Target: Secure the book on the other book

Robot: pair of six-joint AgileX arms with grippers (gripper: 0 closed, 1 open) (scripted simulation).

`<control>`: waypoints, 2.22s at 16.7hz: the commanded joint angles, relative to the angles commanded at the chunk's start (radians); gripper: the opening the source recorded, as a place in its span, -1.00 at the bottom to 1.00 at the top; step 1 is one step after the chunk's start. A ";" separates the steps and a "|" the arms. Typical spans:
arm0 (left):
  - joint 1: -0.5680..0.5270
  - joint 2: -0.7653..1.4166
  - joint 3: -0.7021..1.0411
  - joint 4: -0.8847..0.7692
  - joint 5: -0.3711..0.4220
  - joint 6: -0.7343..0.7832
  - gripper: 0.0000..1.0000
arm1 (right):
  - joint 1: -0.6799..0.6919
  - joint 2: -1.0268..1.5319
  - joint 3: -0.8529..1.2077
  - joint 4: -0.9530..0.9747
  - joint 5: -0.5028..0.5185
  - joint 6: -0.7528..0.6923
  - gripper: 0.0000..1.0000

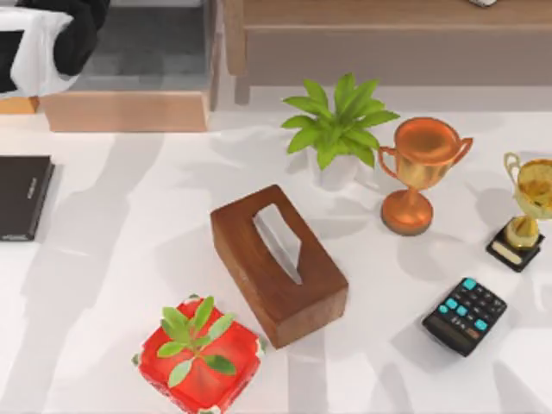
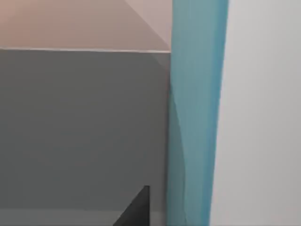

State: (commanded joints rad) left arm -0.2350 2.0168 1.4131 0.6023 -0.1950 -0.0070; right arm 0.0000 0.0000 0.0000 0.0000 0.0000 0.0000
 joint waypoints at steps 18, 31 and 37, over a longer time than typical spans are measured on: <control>-0.004 -0.014 -0.007 -0.005 -0.001 0.001 -1.00 | 0.000 0.000 0.000 0.000 0.000 0.000 1.00; 0.043 -0.160 -0.093 0.049 0.068 0.158 -1.00 | 0.000 0.000 0.000 0.000 0.000 0.000 1.00; 0.174 -0.412 -0.308 0.175 0.288 0.620 -1.00 | 0.000 0.000 0.000 0.000 0.000 0.000 1.00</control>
State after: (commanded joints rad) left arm -0.0605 1.6048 1.1049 0.7773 0.0934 0.6131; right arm 0.0000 0.0000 0.0000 0.0000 0.0000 0.0000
